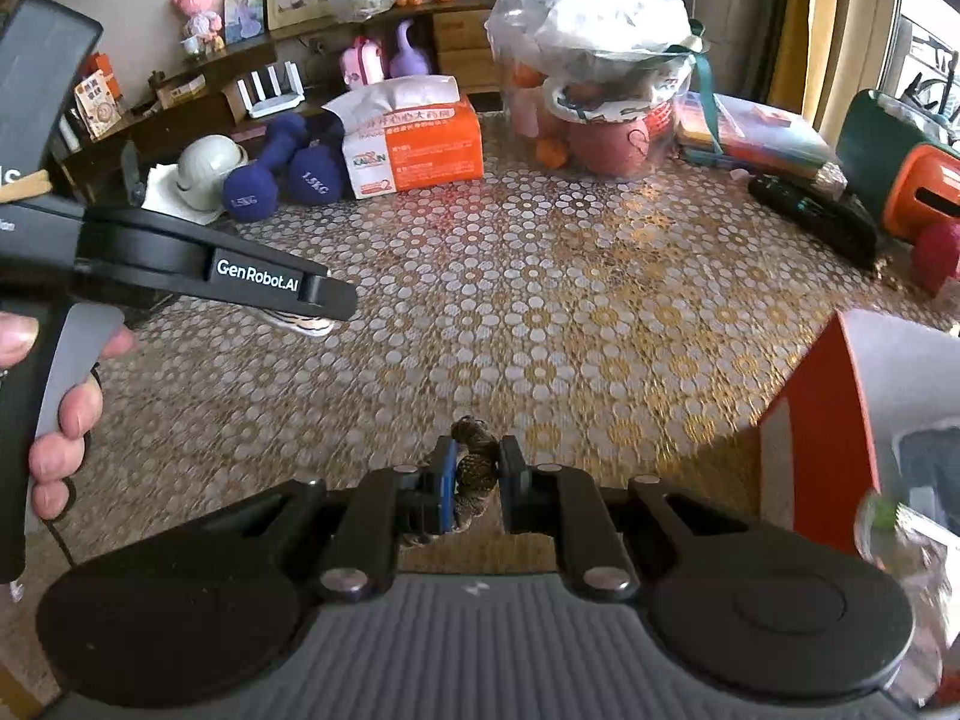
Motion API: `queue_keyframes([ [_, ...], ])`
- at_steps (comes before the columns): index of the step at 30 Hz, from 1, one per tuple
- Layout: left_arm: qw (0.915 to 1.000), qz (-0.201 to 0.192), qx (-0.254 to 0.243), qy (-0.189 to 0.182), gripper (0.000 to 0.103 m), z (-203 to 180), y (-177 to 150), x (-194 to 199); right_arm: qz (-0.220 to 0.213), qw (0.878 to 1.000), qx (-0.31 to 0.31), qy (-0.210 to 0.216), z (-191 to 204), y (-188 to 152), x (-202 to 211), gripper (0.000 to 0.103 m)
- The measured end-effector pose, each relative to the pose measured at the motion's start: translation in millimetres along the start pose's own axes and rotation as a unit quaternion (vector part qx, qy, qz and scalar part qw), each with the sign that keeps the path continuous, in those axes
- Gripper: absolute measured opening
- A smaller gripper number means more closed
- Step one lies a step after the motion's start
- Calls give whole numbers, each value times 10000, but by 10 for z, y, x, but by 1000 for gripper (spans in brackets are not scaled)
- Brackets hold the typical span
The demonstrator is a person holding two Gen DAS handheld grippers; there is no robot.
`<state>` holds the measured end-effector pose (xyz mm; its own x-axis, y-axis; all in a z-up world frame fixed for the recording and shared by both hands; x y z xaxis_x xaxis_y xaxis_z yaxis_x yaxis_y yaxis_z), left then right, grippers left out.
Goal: Organize objects
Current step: 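Carry the cartoon toy and braided bracelet with both tools over the shoebox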
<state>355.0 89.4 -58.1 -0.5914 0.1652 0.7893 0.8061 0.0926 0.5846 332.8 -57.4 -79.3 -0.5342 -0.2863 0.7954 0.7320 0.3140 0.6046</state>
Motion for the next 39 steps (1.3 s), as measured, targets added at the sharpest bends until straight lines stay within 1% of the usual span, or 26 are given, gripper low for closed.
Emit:
queue_keyframes([
  [9, 9988, -23, -419, -270, 39, -441, -269, 397, -356, 9994, -40, -2, -101, -186, 599, 14],
  [14, 9973, 27, -614, -400, 39, -677, -401, 544, -557, 9984, -51, -45, -211, -292, 921, 14],
  [20, 9945, 69, -891, -554, 39, -1061, -519, 650, -742, 9971, -115, -102, -417, -409, 1216, 14],
  [29, 9874, 107, -1370, -786, 39, -1743, -602, 677, -982, 9941, -335, -325, -930, -569, 1526, 14],
  [39, 9786, 242, -1772, -1016, 40, -2478, -620, 423, -1063, 9885, -792, -735, -1766, -642, 1637, 14],
])
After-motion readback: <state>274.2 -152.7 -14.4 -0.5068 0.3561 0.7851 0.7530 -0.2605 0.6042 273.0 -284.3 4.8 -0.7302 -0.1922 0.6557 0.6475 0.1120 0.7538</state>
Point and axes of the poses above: each gripper's, at about its wrist camera, not at the fingertips, and x roughly against the way its jaws point, z to its left, y to its top, the point moved 3 cm from there along -x, roughly the way its jaws point, and after that the axes turned 3 degrees about -y, right-handed, at the moved point
